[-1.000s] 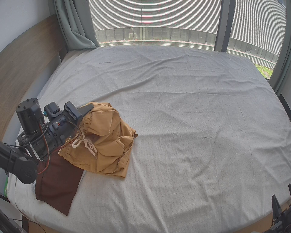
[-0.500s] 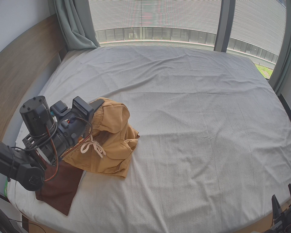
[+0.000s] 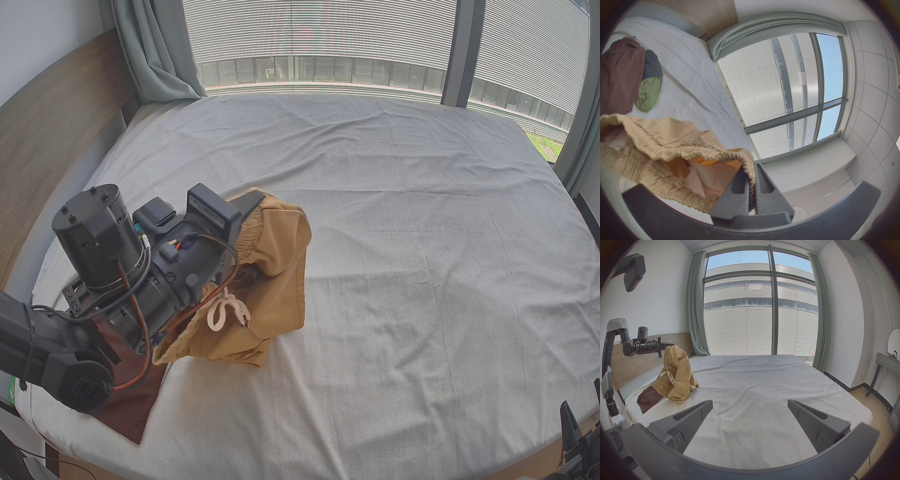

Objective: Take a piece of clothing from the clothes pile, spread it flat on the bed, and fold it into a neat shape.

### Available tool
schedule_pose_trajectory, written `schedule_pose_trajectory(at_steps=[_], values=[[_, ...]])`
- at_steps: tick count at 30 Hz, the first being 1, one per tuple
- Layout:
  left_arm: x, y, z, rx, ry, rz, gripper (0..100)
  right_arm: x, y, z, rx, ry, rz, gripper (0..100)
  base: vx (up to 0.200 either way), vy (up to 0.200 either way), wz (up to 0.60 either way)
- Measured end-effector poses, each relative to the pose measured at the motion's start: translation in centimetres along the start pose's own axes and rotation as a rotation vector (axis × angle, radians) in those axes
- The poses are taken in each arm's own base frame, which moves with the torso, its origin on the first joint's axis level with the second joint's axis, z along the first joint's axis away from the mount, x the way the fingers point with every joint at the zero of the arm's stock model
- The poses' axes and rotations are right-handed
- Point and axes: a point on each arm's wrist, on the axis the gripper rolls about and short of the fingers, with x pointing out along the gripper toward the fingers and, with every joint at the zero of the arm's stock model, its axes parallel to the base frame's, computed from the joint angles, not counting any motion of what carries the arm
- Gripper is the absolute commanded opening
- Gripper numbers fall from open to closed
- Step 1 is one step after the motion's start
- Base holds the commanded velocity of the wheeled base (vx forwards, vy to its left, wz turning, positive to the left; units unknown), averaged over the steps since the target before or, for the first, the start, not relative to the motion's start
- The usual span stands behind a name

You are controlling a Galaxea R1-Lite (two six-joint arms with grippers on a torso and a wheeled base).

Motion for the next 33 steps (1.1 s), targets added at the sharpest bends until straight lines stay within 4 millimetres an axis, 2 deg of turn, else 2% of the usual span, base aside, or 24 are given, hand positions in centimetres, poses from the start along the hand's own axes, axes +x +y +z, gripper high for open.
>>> schedule_pose_trajectory(at_steps=[10,22,33], values=[[1.6,-2.7,-3.0,-0.03,0.099,-0.052,0,0.0,0.0,0.0,0.0,0.0,0.001,100,0.0,0.0,0.0],[3.9,-2.4,-6.3,-0.037,0.172,-0.057,0,0.0,0.0,0.0,0.0,0.0,0.001,100,0.0,0.0,0.0],[6.3,-3.0,-10.9,-0.059,0.267,-0.084,0,0.0,0.0,0.0,0.0,0.0,0.0,100,0.0,0.0,0.0]])
